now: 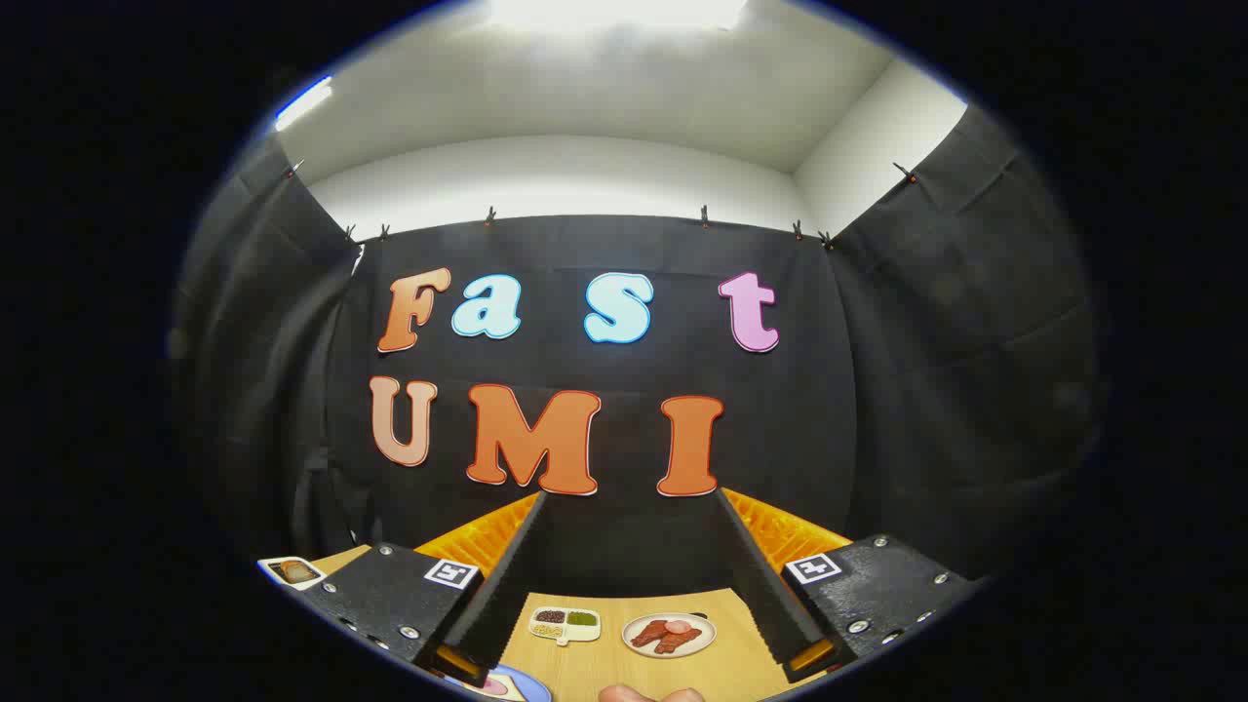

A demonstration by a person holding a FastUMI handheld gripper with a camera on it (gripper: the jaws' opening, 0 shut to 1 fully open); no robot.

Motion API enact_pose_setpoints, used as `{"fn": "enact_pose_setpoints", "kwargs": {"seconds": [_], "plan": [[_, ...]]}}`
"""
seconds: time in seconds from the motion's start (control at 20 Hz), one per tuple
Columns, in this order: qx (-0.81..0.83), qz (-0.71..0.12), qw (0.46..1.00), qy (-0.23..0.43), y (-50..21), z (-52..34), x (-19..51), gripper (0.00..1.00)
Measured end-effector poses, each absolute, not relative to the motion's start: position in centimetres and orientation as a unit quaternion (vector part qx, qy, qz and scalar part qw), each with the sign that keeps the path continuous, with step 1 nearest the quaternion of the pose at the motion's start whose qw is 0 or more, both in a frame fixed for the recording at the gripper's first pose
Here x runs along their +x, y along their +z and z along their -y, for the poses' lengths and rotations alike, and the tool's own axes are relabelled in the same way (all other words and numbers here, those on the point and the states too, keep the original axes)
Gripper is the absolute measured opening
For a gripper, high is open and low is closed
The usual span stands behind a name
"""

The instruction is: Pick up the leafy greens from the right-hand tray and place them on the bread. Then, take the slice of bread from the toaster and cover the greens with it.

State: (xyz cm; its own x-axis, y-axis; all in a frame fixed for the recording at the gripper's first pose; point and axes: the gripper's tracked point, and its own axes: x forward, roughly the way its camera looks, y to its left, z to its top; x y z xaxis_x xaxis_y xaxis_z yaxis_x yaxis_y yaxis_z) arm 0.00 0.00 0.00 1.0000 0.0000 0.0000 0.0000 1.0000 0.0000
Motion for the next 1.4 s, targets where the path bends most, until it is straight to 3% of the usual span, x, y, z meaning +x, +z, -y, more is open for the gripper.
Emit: {"fn": "enact_pose_setpoints", "kwargs": {"seconds": [0.6, 0.9, 1.15, 1.4], "plan": [[-0.01, 0.003, 1.0, 0.006, 0.1, 0.8, -0.1, 0.99], [-0.004, -0.026, 1.0, 0.015, -3.1, 0.4, 0.0, 0.99], [0.014, -0.099, 0.995, 0.027, -9.3, 0.1, 0.1, 0.99], [0.026, -0.229, 0.973, 0.035, -18.9, -0.3, -0.7, 1.0]]}}
